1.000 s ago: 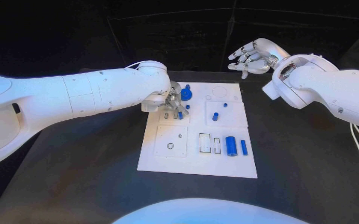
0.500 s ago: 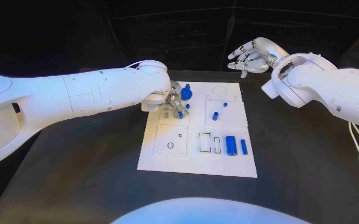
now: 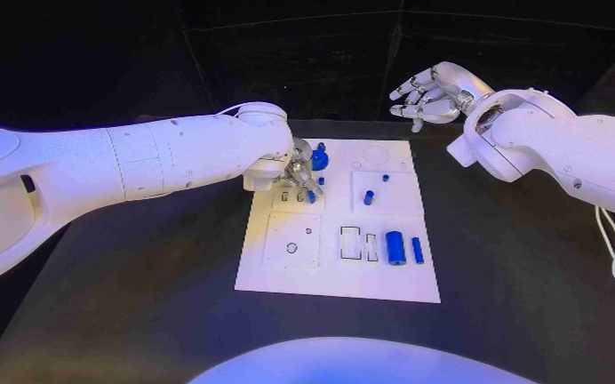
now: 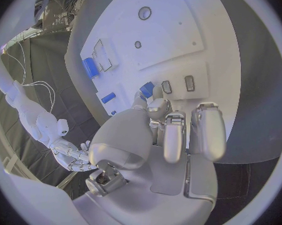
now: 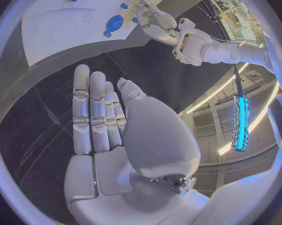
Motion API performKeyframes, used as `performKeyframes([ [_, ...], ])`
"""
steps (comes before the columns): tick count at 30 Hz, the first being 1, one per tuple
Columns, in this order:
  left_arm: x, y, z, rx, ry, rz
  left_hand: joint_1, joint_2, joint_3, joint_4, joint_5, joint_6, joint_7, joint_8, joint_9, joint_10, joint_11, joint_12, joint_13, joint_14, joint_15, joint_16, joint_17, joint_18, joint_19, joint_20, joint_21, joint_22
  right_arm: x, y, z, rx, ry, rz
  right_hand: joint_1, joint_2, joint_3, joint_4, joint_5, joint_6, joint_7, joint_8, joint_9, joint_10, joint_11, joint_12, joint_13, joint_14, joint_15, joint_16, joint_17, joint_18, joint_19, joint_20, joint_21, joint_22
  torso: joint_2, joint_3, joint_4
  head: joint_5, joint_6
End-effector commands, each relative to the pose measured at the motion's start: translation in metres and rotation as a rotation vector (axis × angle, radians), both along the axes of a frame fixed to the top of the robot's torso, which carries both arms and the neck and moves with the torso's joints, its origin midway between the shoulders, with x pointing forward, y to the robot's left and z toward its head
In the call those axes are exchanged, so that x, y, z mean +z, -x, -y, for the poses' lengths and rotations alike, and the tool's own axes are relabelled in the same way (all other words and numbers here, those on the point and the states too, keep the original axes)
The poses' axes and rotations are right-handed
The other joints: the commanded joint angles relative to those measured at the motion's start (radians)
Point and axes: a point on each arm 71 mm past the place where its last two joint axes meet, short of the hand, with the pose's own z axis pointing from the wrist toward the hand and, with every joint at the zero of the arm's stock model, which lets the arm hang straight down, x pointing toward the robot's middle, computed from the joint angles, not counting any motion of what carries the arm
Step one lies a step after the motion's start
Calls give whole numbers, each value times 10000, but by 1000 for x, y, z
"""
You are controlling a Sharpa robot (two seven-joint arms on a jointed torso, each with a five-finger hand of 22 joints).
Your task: Assemble the parts on the task board
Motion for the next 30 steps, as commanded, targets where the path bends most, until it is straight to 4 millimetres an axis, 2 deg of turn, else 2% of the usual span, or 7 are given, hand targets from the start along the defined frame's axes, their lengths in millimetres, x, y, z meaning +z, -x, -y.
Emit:
performKeyframes([
  [1,0,1,1,31,100,-136,249,5,193,-155,-22,-99,-31,-1,18,-82,7,-78,-33,1057,-50,31,2634,29,-22,-30,-67,-16,2,0,-1,109,-14,25,123,-15,53,-9,38,-69,17,27,-10,-70,31,31,-9,67,28,-37,13,48,78,-22,-64,-14,-1,-3,-2,9,-17],
  [10,1,1,3,-9,155,-137,415,-56,411,-416,-23,-139,-33,-52,19,-165,1,-191,-154,1057,-53,31,2634,44,-53,-35,-127,-97,1,-1,-1,147,-6,-14,125,-29,74,-4,80,-73,18,30,-11,-72,31,40,-24,74,28,-51,24,47,88,-24,-78,-22,5,8,8,8,-31],
  [14,1,1,3,7,184,-110,474,-94,481,-513,-23,-151,-32,-74,16,-189,2,-226,-187,1057,-53,31,2634,46,-58,-35,-139,-108,1,-1,-2,164,-13,-27,125,-30,78,-2,85,-73,18,30,-11,-72,31,41,-26,74,28,-53,26,47,89,-24,-80,-23,-2,-3,5,12,-44],
  [21,1,1,2,99,304,16,648,-168,656,-755,-22,-163,-41,-124,6,-248,-8,-313,-273,1057,-58,31,2634,54,-72,-37,-170,-143,1,-1,-2,174,-17,-31,125,-31,84,1,94,-74,19,30,-11,-73,31,42,-30,75,29,-57,28,47,92,-24,-84,-25,2,1,-6,16,-51],
  [30,3,1,-2,273,658,329,1485,-182,1372,-1586,-10,-184,-124,-311,-87,-383,-89,-521,-426,1057,-127,31,2634,67,-86,-87,-220,-190,1,-1,-1,182,-14,-38,121,-32,96,9,112,-78,21,30,-12,-78,32,45,-39,75,30,-66,34,46,95,-24,-92,-29,6,-5,1,-2,-85],
])
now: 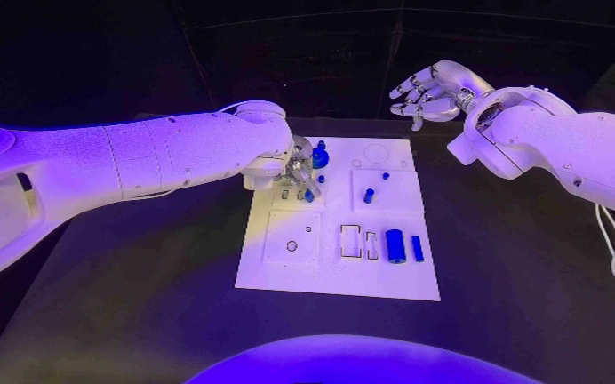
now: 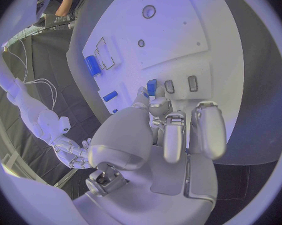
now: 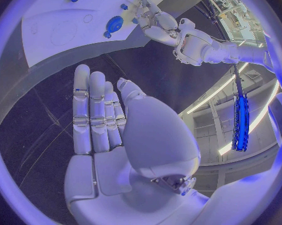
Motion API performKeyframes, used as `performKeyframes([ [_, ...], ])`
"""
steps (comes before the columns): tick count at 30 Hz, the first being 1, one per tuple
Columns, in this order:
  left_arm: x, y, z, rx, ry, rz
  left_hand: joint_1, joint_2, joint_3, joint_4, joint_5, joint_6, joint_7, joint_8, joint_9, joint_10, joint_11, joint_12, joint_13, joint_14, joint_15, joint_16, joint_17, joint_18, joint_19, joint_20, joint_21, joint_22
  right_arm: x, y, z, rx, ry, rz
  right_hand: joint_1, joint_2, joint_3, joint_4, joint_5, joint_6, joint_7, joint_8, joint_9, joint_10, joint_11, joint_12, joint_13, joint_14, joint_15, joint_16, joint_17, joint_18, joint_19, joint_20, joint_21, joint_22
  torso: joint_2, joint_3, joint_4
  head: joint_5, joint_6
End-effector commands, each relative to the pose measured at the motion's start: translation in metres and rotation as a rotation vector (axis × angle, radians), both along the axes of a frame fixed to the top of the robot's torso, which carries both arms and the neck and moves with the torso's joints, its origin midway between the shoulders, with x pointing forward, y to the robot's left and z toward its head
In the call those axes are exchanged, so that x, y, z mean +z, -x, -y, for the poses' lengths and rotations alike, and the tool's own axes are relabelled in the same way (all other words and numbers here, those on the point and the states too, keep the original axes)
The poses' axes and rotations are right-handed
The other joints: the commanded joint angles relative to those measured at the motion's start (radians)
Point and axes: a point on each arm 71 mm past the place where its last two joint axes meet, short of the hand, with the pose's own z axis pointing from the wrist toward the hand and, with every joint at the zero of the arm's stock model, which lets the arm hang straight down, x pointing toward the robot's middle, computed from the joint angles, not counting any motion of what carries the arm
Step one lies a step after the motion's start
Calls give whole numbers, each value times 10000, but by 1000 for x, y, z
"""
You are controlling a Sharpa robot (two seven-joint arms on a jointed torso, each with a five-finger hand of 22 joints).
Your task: Assemble the parts on the task board
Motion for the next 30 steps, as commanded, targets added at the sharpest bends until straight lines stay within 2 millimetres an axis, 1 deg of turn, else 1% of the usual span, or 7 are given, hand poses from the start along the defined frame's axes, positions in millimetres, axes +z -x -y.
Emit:
performKeyframes([
  [1,2,-1,-1,136,356,278,419,98,415,-479,34,16,-77,-119,-15,-85,-7,-103,-52,1042,-70,31,2634,67,-46,-57,-61,-18,2,0,-1,117,-33,29,82,7,48,11,57,-79,21,31,-13,-46,-2,44,-8,40,-6,-67,11,46,60,13,-47,-9,0,0,4,-5,-23],
  [9,4,2,-7,363,700,392,195,-99,1933,-1366,102,40,24,-370,-155,-51,60,-275,-181,1042,6,31,2634,60,-24,-14,-69,23,2,-1,0,101,-26,33,75,4,56,20,68,-85,23,29,-14,-51,1,45,-16,39,-4,-76,15,44,61,14,-55,-13,-5,-2,5,-1,-47],
  [10,4,2,-8,405,755,401,-392,-304,2789,-1630,87,83,131,-373,-140,-7,124,-320,-233,1042,81,31,2634,67,-19,9,-76,34,2,-1,0,96,-24,34,75,4,56,20,68,-85,23,29,-14,-51,1,45,-16,39,-4,-76,15,44,61,14,-55,-13,-6,-3,8,-2,-49],
  [14,5,4,-12,666,1066,467,-1149,-766,4482,-2152,226,56,113,-288,-39,67,136,-274,-216,1042,142,31,2634,81,-2,8,-63,85,1,-1,1,64,-18,41,68,0,65,30,79,-92,25,27,-16,-57,4,47,-24,36,-2,-86,20,43,62,15,-64,-17,-6,1,7,11,-55],
  [19,7,6,-18,982,1382,652,-2255,-1438,6720,-2369,205,23,149,-13,212,228,133,-112,-132,1042,95,31,2634,48,30,80,-25,179,1,-2,2,27,-11,47,67,-1,67,31,81,-93,26,27,-16,-58,4,47,-26,36,-1,-88,21,43,62,15,-66,-18,-2,6,7,37,-68],
  [20,7,6,-19,1060,1445,696,-2878,-1882,8111,-2311,187,-21,205,207,414,302,70,-37,-123,1042,32,31,2634,26,36,127,-23,205,1,-2,3,20,-10,48,61,-6,75,40,88,-100,28,25,-17,-65,7,48,-34,32,1,-98,25,42,62,17,-75,-23,-2,7,10,44,-73],
  [30,9,7,-36,1994,1879,1201,-3006,-2103,8544,-2196,169,-59,103,355,549,384,128,69,-41,1042,56,31,2634,38,52,68,-4,253,1,-3,5,-34,-6,61,57,-13,83,46,94,-107,29,23,-18,-72,9,50,-41,28,4,-108,29,41,62,18,-84,-27,-12,7,23,115,-118],
])
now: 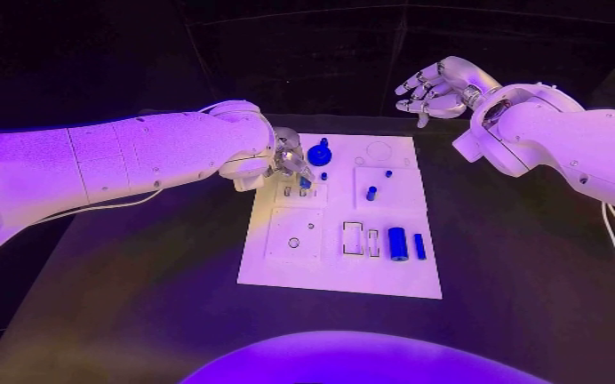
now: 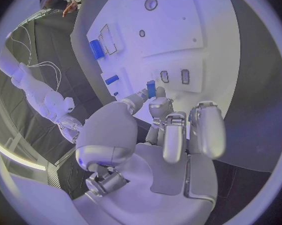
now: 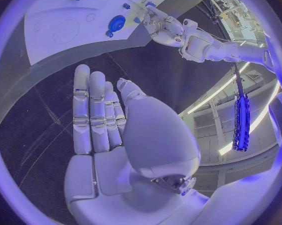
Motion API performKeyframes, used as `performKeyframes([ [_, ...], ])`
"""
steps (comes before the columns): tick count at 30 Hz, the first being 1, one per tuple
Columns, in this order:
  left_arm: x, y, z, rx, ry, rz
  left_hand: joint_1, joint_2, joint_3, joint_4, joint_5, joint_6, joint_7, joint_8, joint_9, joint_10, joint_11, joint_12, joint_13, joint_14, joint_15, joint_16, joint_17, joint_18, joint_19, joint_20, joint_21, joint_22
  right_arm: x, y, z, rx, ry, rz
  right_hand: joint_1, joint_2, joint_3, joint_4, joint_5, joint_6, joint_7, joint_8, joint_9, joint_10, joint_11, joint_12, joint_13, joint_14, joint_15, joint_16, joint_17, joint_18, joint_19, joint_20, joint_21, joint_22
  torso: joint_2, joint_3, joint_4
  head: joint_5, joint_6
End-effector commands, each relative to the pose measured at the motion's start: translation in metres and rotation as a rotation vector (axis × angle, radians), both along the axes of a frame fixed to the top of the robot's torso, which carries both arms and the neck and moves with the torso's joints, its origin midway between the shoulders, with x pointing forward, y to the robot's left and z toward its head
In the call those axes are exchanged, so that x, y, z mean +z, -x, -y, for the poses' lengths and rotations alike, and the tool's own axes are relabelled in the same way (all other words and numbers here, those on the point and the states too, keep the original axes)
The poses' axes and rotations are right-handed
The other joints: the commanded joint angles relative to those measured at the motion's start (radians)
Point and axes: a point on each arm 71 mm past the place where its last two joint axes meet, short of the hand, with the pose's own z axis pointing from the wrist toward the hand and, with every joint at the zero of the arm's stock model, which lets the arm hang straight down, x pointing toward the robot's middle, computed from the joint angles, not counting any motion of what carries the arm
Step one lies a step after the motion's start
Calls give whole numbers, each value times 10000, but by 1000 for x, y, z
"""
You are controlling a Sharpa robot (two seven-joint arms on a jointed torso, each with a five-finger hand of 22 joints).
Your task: Assemble the parts on the task board
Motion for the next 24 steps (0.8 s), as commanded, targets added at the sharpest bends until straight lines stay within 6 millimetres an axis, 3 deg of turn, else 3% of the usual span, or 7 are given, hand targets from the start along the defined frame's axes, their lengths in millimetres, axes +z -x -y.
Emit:
performKeyframes([
  [1,2,-2,-4,662,501,455,-21,-58,1837,-1789,-14,-25,-38,61,2,98,-2,25,9,1056,-5,31,2634,37,-2,12,33,9,2,0,0,63,-34,62,57,-13,55,18,48,-71,-6,23,-11,-73,9,50,-17,29,4,-70,17,41,63,18,-44,-18,-10,1,14,28,-21],
  [10,-5,-2,-11,1057,371,634,-31,-113,1964,-1758,-15,-39,-40,100,40,107,-8,36,11,1056,-12,31,2634,34,6,6,44,30,2,0,2,42,-35,67,57,-13,55,18,48,-71,-6,23,-11,-73,9,50,-17,29,4,-70,17,41,63,18,-44,-18,5,-9,-34,87,-31],
  [24,-16,2,-6,653,-117,49,-28,-130,2011,-1749,-16,-47,-39,112,53,94,-7,18,-17,1056,-15,31,2634,33,8,4,45,33,2,1,2,65,-30,50,57,-13,55,18,48,-71,-6,23,-11,-73,9,50,-17,29,4,-70,17,41,63,18,-44,-18,12,-4,-31,69,-80],
])
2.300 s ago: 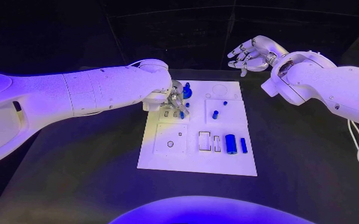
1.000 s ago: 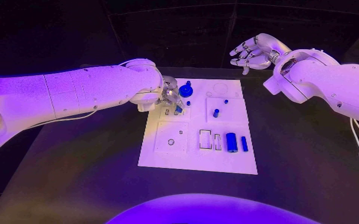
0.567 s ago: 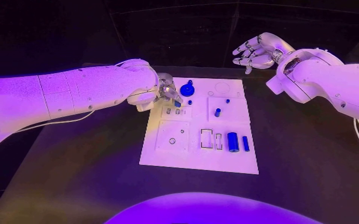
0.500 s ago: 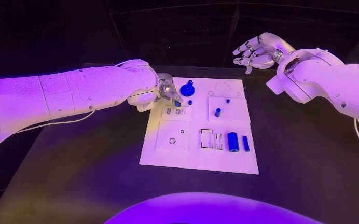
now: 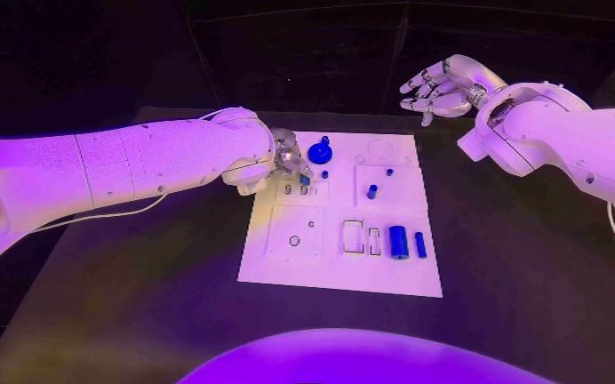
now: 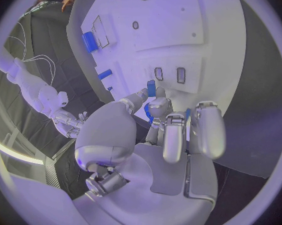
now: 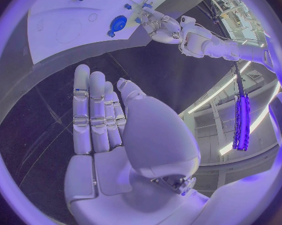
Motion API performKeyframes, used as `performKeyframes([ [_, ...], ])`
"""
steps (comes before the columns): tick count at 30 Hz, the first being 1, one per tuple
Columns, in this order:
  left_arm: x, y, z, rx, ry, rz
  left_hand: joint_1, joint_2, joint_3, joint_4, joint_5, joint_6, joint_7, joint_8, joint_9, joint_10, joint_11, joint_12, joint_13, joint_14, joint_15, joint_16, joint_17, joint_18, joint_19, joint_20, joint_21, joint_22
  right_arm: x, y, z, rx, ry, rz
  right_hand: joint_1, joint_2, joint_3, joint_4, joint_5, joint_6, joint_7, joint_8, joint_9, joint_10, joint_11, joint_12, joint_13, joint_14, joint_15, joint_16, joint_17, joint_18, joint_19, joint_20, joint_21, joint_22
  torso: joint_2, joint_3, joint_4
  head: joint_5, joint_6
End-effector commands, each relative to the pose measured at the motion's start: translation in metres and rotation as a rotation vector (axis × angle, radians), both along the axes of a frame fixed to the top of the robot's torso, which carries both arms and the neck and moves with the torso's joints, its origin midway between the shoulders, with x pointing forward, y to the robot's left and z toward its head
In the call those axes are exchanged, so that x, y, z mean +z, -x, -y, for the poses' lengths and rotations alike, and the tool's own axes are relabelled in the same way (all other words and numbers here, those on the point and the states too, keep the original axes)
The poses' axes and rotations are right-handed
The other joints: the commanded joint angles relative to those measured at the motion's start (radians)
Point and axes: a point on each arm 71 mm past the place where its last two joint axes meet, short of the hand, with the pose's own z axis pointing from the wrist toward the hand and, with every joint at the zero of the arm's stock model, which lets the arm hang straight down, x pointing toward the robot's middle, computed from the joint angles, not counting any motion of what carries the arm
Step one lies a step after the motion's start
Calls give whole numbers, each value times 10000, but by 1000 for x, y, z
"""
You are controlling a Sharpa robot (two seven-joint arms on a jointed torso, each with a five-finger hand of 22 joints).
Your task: Assemble the parts on the task board
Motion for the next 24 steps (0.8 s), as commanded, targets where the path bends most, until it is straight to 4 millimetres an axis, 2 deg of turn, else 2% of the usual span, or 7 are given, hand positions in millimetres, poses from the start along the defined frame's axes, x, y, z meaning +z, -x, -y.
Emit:
performKeyframes([
  [1,-2,1,0,-242,-365,-280,123,20,1705,-1661,48,-29,-22,65,14,59,27,17,-15,1057,-14,31,2634,33,8,4,45,5,2,0,-1,112,-32,48,57,-14,56,19,49,-71,-6,23,-12,-74,9,50,-10,29,4,-37,12,41,63,18,-44,-11,3,3,3,1,-21],
  [24,-4,2,2,-664,-843,-501,133,8,1740,-1659,47,-40,-18,70,22,52,28,10,-26,1057,-15,31,2634,35,5,4,39,-2,2,0,-3,165,-35,36,70,-47,95,23,63,-94,-2,19,-15,-104,14,55,-40,12,10,-77,29,40,59,22,-80,-28,0,0,6,5,-88],
])
